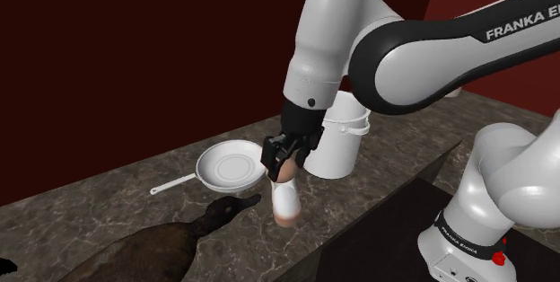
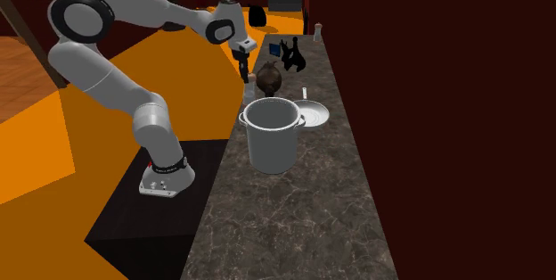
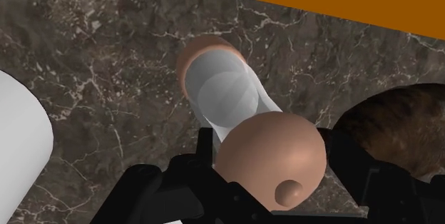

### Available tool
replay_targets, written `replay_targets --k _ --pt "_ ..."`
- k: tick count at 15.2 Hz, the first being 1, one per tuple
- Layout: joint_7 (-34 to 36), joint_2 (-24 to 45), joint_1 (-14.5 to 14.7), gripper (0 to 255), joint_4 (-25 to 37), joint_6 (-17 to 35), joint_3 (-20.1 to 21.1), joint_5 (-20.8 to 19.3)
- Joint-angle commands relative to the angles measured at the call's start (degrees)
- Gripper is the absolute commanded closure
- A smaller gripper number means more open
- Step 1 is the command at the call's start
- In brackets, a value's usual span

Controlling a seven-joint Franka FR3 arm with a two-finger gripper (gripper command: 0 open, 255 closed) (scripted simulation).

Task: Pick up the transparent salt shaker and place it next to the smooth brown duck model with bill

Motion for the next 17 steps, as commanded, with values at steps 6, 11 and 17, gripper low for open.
replay_targets --k 6,11,17 --pt "-0.35 2.31 0.12 255 -3.83 6.15 1.06 0.54" --pt "-0.49 4.33 0.12 255 -6.00 10.31 1.82 0.78" --pt "-0.49 4.33 0.12 255 -6.00 10.31 1.82 0.78"
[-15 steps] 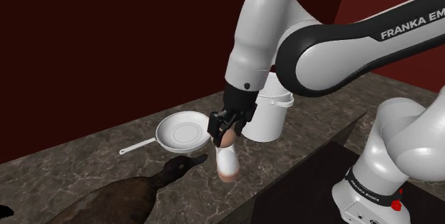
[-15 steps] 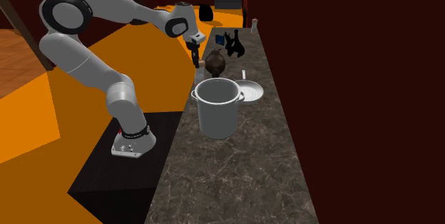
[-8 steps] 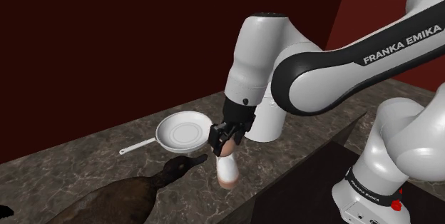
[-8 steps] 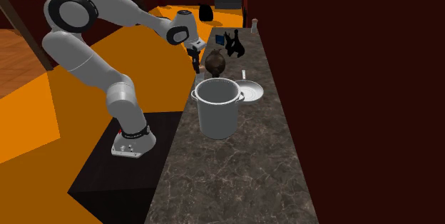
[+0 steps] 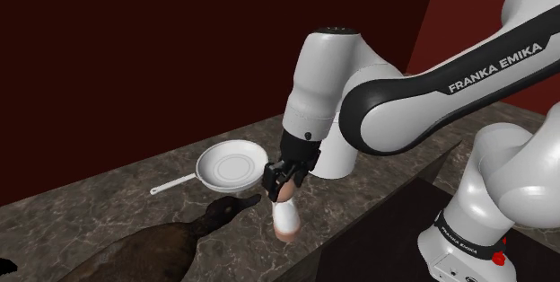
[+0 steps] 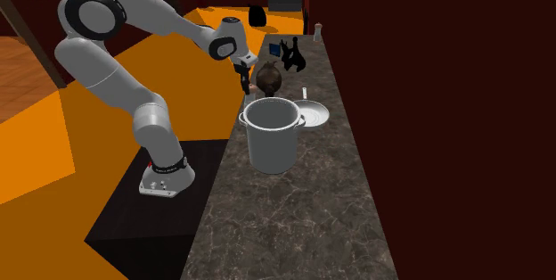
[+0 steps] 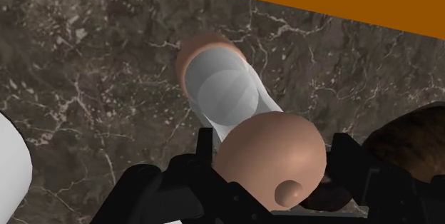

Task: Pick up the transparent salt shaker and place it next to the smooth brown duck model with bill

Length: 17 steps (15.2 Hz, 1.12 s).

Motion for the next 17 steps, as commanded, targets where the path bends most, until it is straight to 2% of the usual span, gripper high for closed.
replay_targets --k 1,2,7,11,17 --pt "0.00 -0.01 0.00 255 -0.01 0.02 0.00 0.00" --pt "0.00 -0.01 0.00 0 0.00 0.01 0.00 0.00" --pt "0.00 -0.01 0.00 0 0.00 0.01 0.00 0.00" --pt "-0.42 -5.44 0.25 0 3.07 -8.54 -2.12 -0.05" --pt "-0.41 -5.44 0.26 0 3.07 -8.54 -2.13 -0.05"
